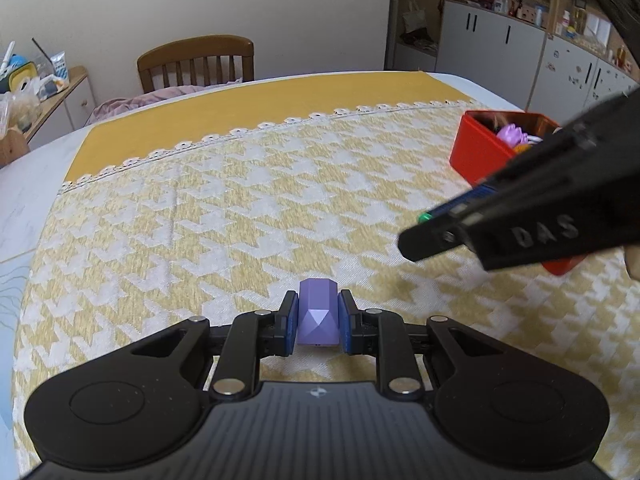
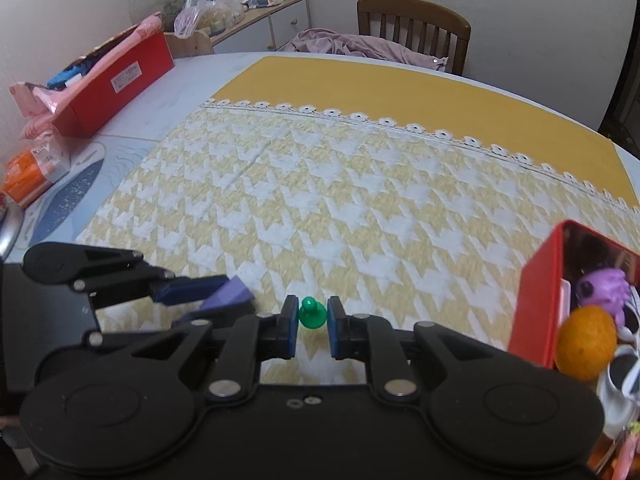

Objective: Organize rigid objects
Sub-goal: 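Carry the eraser and pushpin over the red tin box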

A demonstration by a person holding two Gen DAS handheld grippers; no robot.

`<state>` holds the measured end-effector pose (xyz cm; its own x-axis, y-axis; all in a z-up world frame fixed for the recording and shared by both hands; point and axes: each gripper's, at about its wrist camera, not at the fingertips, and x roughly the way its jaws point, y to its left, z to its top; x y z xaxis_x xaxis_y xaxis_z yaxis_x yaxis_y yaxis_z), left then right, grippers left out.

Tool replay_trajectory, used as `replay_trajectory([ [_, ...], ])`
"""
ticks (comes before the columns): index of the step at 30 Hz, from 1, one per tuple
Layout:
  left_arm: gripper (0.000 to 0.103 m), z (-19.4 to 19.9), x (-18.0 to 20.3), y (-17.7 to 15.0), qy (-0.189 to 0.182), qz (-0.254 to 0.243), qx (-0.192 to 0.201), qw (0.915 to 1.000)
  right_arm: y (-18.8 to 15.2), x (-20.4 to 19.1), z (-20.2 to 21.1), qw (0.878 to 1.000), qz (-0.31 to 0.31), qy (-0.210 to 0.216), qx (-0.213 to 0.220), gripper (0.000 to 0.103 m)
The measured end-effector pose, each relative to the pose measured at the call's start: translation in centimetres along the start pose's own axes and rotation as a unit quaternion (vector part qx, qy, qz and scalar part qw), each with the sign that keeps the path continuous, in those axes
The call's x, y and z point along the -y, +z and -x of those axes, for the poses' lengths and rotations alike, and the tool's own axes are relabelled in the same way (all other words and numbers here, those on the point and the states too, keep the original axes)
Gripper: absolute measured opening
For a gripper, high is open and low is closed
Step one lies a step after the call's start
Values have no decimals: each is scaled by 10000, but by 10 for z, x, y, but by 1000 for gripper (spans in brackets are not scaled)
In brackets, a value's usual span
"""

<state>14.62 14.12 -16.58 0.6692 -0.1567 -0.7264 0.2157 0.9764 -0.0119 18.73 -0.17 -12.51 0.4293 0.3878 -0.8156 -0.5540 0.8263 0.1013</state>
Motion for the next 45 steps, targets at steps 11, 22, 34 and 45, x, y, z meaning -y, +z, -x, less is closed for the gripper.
replay_trajectory([
  [11,20,29,21,26,-160,140,118,9997,-14,13,51,9996,18,98,282,13],
  [22,20,46,63,51,-439,-12,303,9986,-32,37,95,9981,7,-40,619,14],
  [34,20,44,105,76,-546,-182,434,9974,-60,87,124,9961,-274,-339,771,14],
  [45,20,26,155,98,-825,-451,378,9949,-83,133,134,9943,-555,-579,707,14],
])
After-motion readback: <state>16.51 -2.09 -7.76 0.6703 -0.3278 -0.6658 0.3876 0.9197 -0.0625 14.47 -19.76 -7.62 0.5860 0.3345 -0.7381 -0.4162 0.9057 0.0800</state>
